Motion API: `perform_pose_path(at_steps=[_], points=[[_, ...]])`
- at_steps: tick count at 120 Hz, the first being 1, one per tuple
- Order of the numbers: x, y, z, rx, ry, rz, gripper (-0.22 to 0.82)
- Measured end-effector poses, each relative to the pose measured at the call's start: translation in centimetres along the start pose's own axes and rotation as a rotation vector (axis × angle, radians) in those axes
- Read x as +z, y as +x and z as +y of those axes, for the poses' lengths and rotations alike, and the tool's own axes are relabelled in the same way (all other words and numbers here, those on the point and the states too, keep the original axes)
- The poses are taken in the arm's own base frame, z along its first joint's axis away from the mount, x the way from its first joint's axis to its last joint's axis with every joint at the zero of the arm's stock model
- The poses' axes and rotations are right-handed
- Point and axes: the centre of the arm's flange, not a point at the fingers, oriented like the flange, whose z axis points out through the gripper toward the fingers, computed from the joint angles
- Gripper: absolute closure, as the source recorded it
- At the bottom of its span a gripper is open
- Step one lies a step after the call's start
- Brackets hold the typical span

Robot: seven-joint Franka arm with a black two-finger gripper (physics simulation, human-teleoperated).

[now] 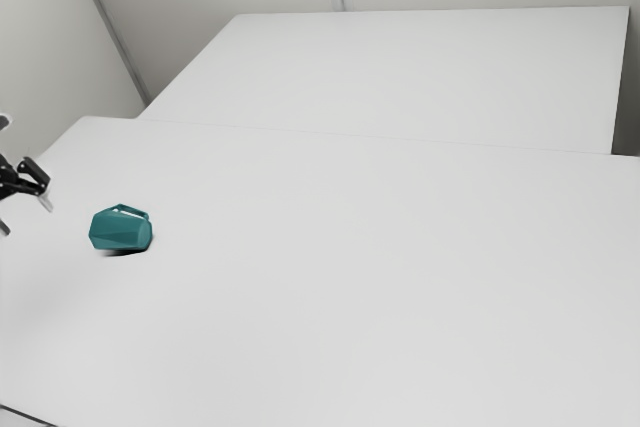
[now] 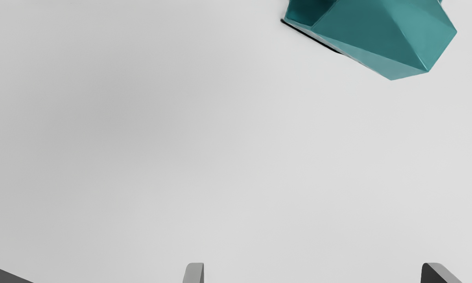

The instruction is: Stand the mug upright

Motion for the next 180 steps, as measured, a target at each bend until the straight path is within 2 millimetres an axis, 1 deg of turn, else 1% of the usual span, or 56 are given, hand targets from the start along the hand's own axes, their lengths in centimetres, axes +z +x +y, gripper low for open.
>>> perform_pose_path(at_steps=[5,9,22,29,37,47,57,70,94,106,128,153,164,168,171,180], points=[[0.8,1.0,-0.8,0.011,-0.011,0.003,0.00],[1.6,1.8,-1.0,0.027,-0.020,0.004,0.00],[3.8,4.9,-0.3,0.100,-0.049,0.022,0.00],[5.0,6.1,-0.2,0.131,-0.068,0.031,0.00],[6.4,7.1,-0.4,0.162,-0.092,0.037,0.00],[7.5,8.1,-0.4,0.199,-0.115,0.061,0.00],[8.4,9.5,-0.4,0.235,-0.135,0.084,0.00],[9.3,10.7,0.1,0.282,-0.160,0.109,0.00],[11.0,11.8,0.8,0.341,-0.217,0.142,0.00],[11.3,12.0,1.1,0.364,-0.243,0.163,0.00],[12.3,12.2,1.8,0.392,-0.296,0.179,0.00],[13.6,11.8,2.9,0.420,-0.353,0.176,0.00],[14.2,11.6,3.0,0.425,-0.371,0.171,0.00],[14.3,11.6,3.0,0.428,-0.375,0.172,0.02],[14.3,11.5,3.0,0.430,-0.377,0.173,0.06],[14.3,11.5,3.1,0.437,-0.381,0.176,0.23]])
